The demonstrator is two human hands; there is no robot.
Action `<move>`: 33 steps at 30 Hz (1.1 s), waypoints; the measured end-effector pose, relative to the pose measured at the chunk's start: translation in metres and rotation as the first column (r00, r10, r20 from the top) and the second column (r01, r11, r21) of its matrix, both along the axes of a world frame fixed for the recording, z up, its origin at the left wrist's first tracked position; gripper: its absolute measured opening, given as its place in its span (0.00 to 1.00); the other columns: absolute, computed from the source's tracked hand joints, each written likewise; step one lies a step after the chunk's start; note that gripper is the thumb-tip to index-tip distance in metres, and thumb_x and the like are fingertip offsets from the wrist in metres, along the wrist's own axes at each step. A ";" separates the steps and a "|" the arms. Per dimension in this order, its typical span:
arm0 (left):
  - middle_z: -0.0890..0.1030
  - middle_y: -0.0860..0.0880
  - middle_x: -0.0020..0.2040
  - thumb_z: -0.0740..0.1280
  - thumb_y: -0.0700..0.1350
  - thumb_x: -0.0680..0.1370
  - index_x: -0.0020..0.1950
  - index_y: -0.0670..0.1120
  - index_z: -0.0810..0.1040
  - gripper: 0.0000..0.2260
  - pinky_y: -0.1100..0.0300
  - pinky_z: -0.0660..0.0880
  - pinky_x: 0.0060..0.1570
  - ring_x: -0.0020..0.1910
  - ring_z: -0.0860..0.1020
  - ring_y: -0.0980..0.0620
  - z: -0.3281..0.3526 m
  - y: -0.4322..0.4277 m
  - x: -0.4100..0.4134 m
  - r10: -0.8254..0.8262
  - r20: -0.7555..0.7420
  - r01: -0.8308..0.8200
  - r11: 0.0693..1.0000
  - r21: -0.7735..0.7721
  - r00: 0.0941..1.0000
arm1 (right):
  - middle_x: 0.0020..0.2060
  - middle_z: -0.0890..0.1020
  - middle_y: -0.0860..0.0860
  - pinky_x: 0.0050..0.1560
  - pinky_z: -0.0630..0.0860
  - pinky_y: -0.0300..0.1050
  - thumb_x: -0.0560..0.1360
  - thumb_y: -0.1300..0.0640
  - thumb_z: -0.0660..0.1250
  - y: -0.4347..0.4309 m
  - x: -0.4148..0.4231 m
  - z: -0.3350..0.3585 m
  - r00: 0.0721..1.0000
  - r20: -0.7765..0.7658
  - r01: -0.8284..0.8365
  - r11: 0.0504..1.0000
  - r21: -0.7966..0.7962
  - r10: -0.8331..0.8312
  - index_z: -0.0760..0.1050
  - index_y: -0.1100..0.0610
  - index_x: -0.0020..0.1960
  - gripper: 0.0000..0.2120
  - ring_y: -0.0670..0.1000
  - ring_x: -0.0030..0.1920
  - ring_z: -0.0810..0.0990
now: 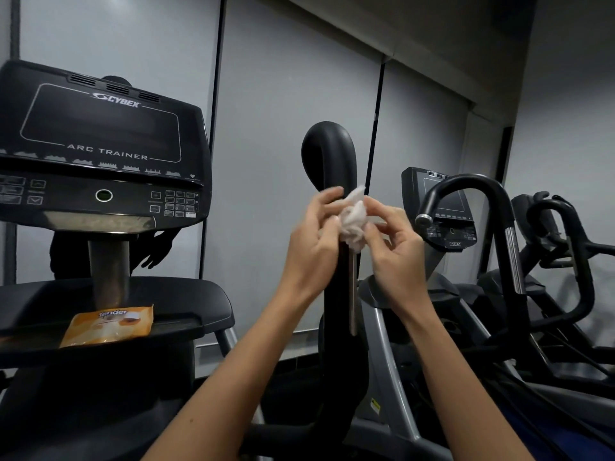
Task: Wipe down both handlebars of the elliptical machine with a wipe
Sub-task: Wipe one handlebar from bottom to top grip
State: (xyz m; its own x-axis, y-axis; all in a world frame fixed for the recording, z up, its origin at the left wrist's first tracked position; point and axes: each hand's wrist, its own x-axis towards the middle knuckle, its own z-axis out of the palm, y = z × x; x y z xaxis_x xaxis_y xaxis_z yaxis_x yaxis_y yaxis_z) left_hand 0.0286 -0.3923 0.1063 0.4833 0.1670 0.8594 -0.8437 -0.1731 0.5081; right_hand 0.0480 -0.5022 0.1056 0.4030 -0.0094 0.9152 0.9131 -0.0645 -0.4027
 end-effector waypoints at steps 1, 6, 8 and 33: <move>0.81 0.51 0.53 0.55 0.39 0.77 0.61 0.50 0.70 0.15 0.62 0.73 0.56 0.51 0.79 0.58 0.004 0.004 -0.001 -0.068 -0.034 0.065 0.994 -0.088 0.997 | 0.52 0.74 0.47 0.48 0.76 0.34 0.78 0.63 0.62 0.002 0.000 0.001 1.000 -0.001 0.029 0.998 -0.051 -0.029 0.74 0.52 0.61 0.14 0.44 0.49 0.78; 0.79 0.49 0.48 0.63 0.36 0.77 0.62 0.49 0.66 0.16 0.52 0.74 0.60 0.53 0.79 0.48 0.015 0.025 0.008 -0.134 -0.181 0.096 0.974 -0.206 0.974 | 0.53 0.70 0.48 0.57 0.69 0.37 0.73 0.55 0.70 0.007 0.004 0.007 0.915 0.215 0.383 0.901 -0.204 -0.341 0.76 0.62 0.61 0.19 0.49 0.55 0.72; 0.77 0.49 0.47 0.68 0.36 0.74 0.62 0.48 0.67 0.19 0.56 0.77 0.54 0.48 0.79 0.49 0.018 0.030 0.010 -0.158 -0.216 0.107 0.967 -0.231 0.963 | 0.49 0.75 0.49 0.52 0.71 0.34 0.71 0.58 0.73 0.009 0.008 0.012 0.894 0.285 0.399 0.904 -0.153 -0.346 0.79 0.62 0.52 0.12 0.46 0.51 0.74; 0.80 0.43 0.55 0.66 0.39 0.77 0.65 0.39 0.73 0.16 0.56 0.77 0.55 0.54 0.79 0.48 0.056 0.024 0.032 -0.191 -0.271 0.120 0.959 -0.258 0.943 | 0.26 0.77 0.51 0.31 0.75 0.35 0.78 0.65 0.62 0.012 0.044 0.016 0.775 -0.491 -0.223 0.899 0.378 0.399 0.78 0.61 0.35 0.13 0.46 0.29 0.76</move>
